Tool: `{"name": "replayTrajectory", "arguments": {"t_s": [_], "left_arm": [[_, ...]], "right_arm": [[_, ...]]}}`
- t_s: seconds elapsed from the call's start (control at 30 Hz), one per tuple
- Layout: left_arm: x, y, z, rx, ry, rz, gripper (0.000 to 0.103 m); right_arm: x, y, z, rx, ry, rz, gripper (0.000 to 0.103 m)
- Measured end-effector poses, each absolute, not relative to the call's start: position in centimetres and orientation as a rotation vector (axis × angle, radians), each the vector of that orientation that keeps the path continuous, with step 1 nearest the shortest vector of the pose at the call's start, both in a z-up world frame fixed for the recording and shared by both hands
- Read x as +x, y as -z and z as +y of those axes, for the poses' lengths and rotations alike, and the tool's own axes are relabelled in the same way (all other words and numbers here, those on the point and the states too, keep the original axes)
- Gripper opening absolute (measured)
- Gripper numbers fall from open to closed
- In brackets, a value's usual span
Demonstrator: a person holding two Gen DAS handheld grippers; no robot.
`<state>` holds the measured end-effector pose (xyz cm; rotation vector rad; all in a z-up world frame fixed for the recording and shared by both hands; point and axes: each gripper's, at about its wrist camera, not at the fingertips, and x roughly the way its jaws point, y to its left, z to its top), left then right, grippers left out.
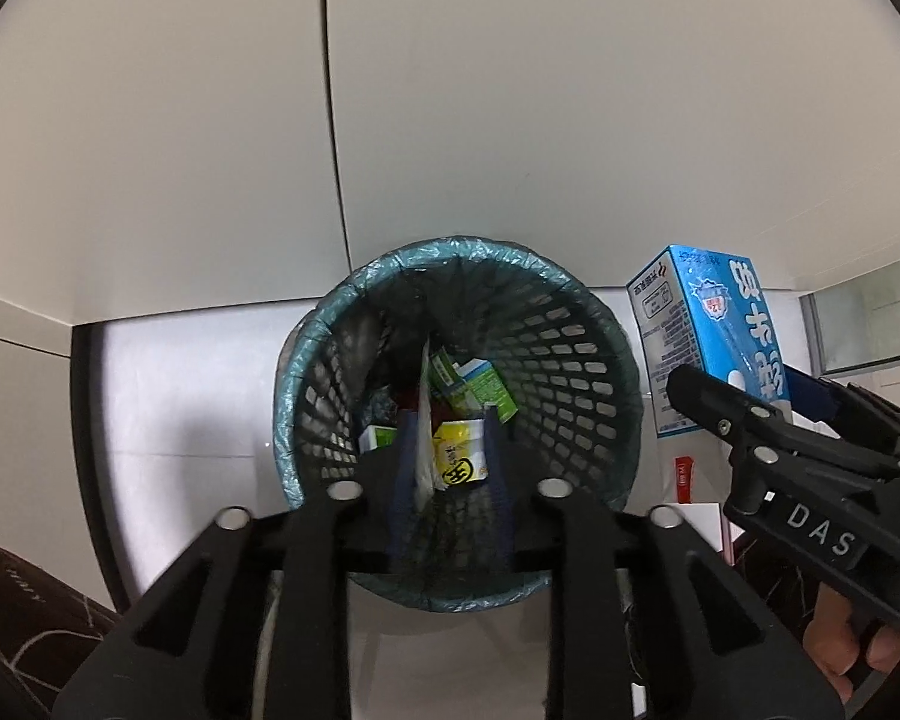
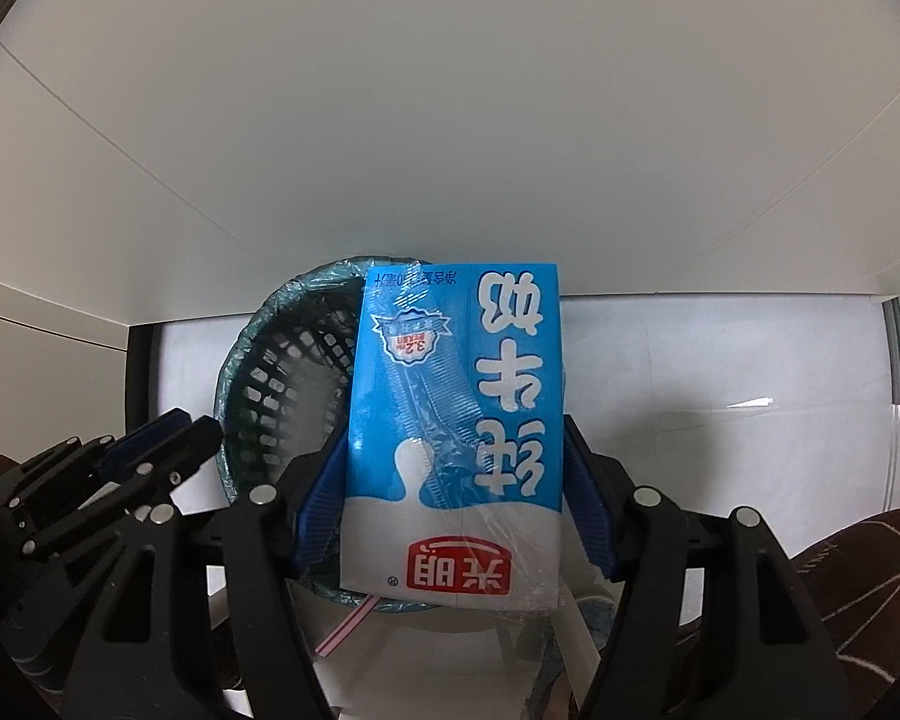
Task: Collect trash
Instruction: 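Open both tools to drop the plastic bag and milk carton into the wastebasket, then raise both tools back up toward the counter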
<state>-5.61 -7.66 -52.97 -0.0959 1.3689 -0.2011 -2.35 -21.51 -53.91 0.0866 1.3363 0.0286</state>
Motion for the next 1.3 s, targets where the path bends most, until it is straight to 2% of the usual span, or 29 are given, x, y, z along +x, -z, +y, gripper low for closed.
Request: {"name": "replayTrajectory", "arguments": {"t_s": [0.1,0.2,0.27,0.33,0.63,0.9,1.03,1.3], "left_arm": [[-5.5,53.0,-7.1,-0.096,0.164,1.367,0.046],[-5.3,53.1,-6.4,-0.096,0.111,1.365,0.058],[-5.1,53.1,-5.9,-0.111,0.086,1.367,0.060],[-5.0,53.1,-5.5,-0.125,0.070,1.368,0.070],[-4.7,53.1,-4.2,-0.158,0.033,1.348,0.083],[-5.0,52.2,-3.7,-0.141,0.011,1.323,0.089],[-5.6,49.3,-3.3,-0.131,0.021,1.273,0.096],[-7.9,41.1,-3.2,-0.094,0.053,1.149,0.097]], "right_arm": [[-2.1,53.9,-21.6,0.103,-0.034,1.338,0.063],[-1.9,54.2,-21.7,0.106,-0.044,1.347,0.063],[-1.9,54.3,-21.7,0.104,-0.051,1.349,0.063],[-1.8,54.5,-21.7,0.099,-0.058,1.353,0.063],[-1.5,54.2,-21.9,0.078,-0.068,1.363,0.063],[-2.0,52.2,-22.7,0.057,-0.043,1.320,0.076],[-2.8,49.7,-22.8,0.050,-0.048,1.277,0.082],[-5.6,41.0,-23.2,0.035,-0.064,1.120,0.094]]}}
